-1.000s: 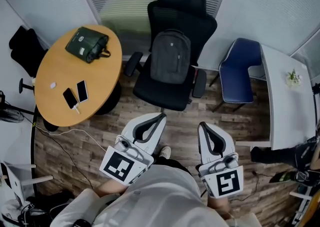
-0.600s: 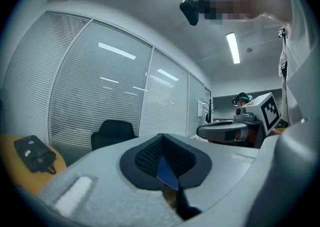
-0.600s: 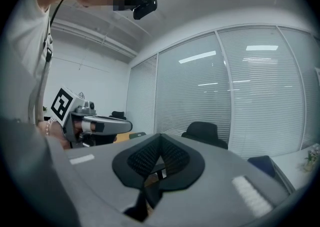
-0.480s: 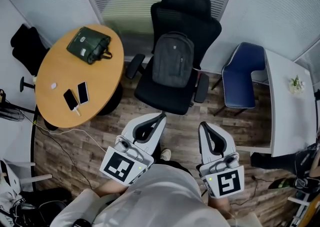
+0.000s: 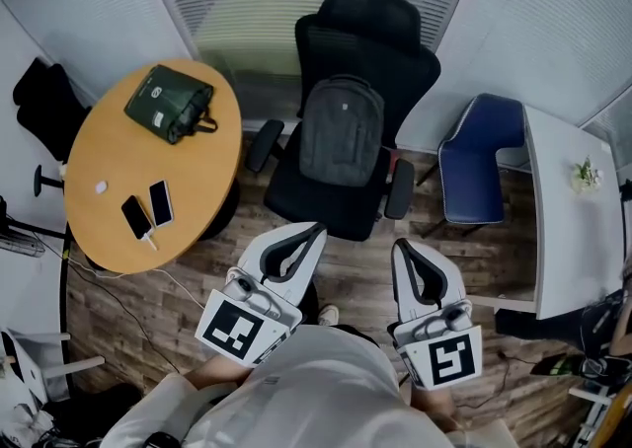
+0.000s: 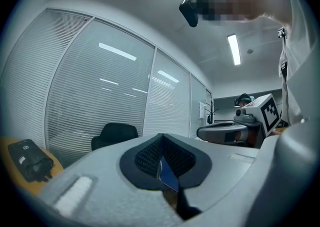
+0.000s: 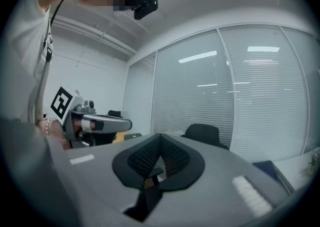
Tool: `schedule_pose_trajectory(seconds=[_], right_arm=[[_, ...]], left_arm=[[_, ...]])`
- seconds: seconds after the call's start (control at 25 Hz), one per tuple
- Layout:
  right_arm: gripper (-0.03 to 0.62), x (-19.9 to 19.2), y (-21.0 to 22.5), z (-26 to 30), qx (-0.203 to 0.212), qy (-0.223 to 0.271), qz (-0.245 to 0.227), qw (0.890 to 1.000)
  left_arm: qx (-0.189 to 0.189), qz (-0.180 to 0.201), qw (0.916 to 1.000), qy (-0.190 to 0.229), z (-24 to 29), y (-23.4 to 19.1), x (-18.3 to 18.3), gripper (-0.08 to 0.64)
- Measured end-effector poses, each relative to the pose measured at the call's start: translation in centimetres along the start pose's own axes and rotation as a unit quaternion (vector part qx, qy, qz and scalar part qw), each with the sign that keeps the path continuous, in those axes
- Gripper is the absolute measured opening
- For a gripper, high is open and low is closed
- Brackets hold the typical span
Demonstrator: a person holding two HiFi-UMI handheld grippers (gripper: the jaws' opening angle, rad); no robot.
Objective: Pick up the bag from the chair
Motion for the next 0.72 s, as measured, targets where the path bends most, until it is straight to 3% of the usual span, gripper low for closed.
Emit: schedule_pose_trajectory(seconds=[0.72], right_arm=[[0.003,2.7,2.5,14.3,-0.018,-0.02,-0.004,1.0]], left_arm=[[-0.021,-0.012,0.9997,-0.005,6.3,-13.8,1.6,0.005]])
Point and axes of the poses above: the fingertips, and each gripper's own axes: z forward along the fingers, y to its right, x out of its top, the point moved 3 cm from there along -z, backward along the fingers, and after that the axes turned 6 degrees about -y, right-handed, at the moved point
